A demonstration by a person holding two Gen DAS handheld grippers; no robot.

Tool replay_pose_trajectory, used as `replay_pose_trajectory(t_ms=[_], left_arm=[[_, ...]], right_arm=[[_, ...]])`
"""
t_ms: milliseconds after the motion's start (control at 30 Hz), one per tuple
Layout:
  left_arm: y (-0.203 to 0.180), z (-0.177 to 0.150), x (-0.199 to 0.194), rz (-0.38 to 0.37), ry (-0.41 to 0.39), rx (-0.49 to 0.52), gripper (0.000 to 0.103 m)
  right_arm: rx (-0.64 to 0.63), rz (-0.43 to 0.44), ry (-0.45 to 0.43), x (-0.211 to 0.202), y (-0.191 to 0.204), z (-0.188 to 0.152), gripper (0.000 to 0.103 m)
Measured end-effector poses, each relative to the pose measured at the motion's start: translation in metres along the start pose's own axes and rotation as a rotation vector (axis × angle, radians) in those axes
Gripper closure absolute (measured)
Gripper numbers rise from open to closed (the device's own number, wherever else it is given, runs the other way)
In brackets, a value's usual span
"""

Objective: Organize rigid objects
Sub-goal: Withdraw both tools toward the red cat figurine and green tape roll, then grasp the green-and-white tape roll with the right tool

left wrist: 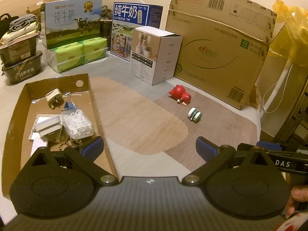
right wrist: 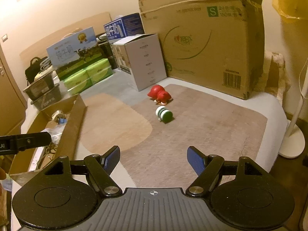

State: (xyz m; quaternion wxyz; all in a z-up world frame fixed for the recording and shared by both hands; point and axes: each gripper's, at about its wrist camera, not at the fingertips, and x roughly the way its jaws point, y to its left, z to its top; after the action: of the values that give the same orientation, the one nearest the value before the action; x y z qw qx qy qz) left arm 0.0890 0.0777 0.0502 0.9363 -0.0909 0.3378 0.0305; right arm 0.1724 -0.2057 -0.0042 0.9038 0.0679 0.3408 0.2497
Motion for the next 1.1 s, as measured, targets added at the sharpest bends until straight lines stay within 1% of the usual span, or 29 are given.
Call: replay_pose_trajectory(t_ms=[300, 533, 867, 1100], left_arm=[[-0.010, 0.015, 0.025, -0.013, 0.003, 0.014, 0.002], [-0.016, 0.033, 0.053, -0.008, -0.001, 0.038, 0.002], [-0.023, 0.059, 0.105, -0.007, 0.012, 0.081, 0.003], [-0.031, 0.073, 0.146, -0.005, 0.042, 0.136, 0.004]], right_arm=[[0.002, -0.026, -0.003, 0.015, -0.018, 0.010, 0.027], [-0.046, -0.025, -0.013, 0.036, -0.027, 0.023, 0.027], [-0.187, 0.022, -0.027, 0.086, -0.033, 0.041, 0.027], [-0.255, 0.075, -0.006, 0.126, -0.037, 0.051, 0.029]])
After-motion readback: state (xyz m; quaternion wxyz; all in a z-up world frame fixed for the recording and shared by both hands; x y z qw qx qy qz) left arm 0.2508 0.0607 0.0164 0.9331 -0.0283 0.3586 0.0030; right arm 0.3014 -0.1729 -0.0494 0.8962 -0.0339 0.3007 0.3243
